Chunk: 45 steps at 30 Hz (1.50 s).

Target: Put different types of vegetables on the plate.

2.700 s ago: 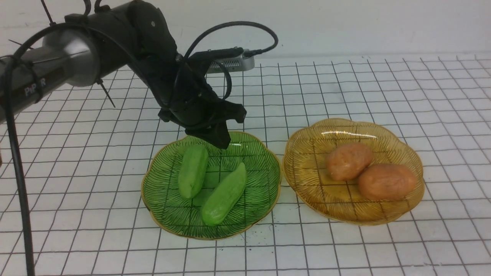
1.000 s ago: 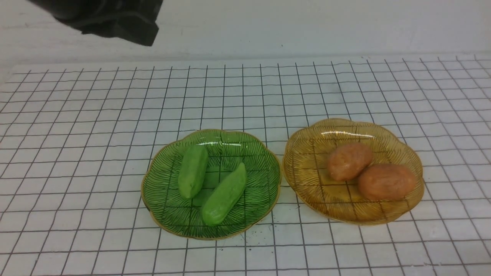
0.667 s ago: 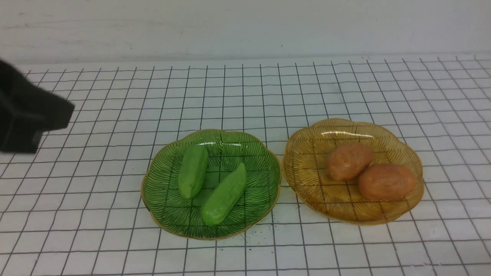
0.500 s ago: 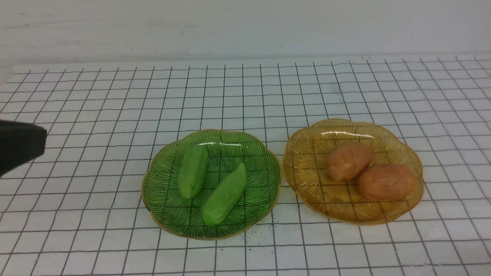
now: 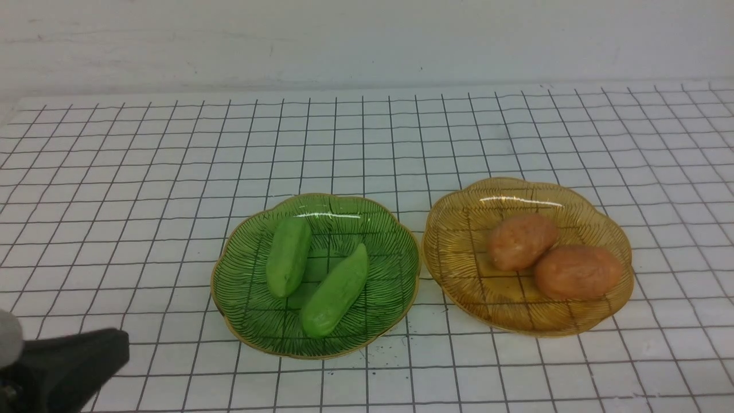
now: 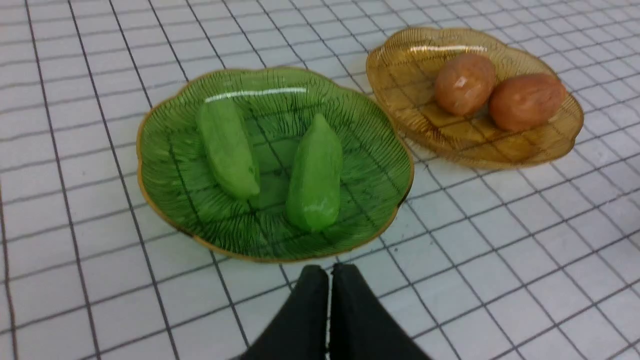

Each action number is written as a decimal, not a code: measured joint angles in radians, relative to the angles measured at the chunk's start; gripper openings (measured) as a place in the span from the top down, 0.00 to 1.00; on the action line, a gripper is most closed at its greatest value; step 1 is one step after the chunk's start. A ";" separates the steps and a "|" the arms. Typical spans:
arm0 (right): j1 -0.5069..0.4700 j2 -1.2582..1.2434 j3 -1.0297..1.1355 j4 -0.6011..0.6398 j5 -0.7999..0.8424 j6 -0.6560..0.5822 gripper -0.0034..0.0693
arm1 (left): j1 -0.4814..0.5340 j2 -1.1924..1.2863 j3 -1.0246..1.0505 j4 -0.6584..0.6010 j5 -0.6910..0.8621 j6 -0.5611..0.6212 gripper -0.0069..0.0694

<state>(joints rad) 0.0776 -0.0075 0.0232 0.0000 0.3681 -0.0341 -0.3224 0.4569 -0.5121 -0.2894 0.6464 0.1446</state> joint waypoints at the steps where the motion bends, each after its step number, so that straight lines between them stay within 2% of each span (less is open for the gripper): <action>1: 0.000 0.000 0.000 0.000 0.000 0.000 0.97 | 0.000 0.000 0.008 0.000 -0.001 0.000 0.92; 8: 0.000 0.000 0.000 0.000 0.000 0.000 0.97 | 0.000 -0.004 0.081 0.001 -0.012 0.000 0.92; 11: 0.000 0.000 0.000 0.000 0.000 0.000 0.97 | 0.000 -0.049 0.111 0.012 -0.045 0.000 0.92; 13: 0.000 0.000 0.000 0.000 0.000 0.000 0.97 | 0.011 -0.155 0.167 0.061 -0.111 -0.001 0.92; 17: 0.000 0.000 0.000 0.000 0.000 0.000 0.97 | 0.080 -0.291 0.247 0.125 -0.159 -0.033 0.92; 19: 0.000 0.000 0.000 0.000 0.000 0.000 0.97 | 0.152 -0.375 0.307 0.163 -0.166 -0.063 0.92; 25: 0.000 0.000 0.000 0.000 0.000 0.000 0.97 | 0.282 -0.467 0.461 0.198 -0.170 -0.104 0.92; 29: 0.000 0.000 0.000 0.000 0.000 0.000 0.97 | 0.285 -0.467 0.523 0.199 -0.182 -0.106 0.92; 38: 0.000 0.000 0.000 0.000 0.000 0.000 0.97 | 0.219 -0.467 0.531 0.196 -0.223 -0.107 0.92; 45: 0.000 0.000 0.000 0.000 0.000 0.000 0.97 | 0.216 -0.467 0.532 0.195 -0.227 -0.107 0.92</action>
<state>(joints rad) 0.0776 -0.0075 0.0232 0.0000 0.3685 -0.0341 -0.1062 -0.0100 0.0194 -0.0943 0.4191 0.0379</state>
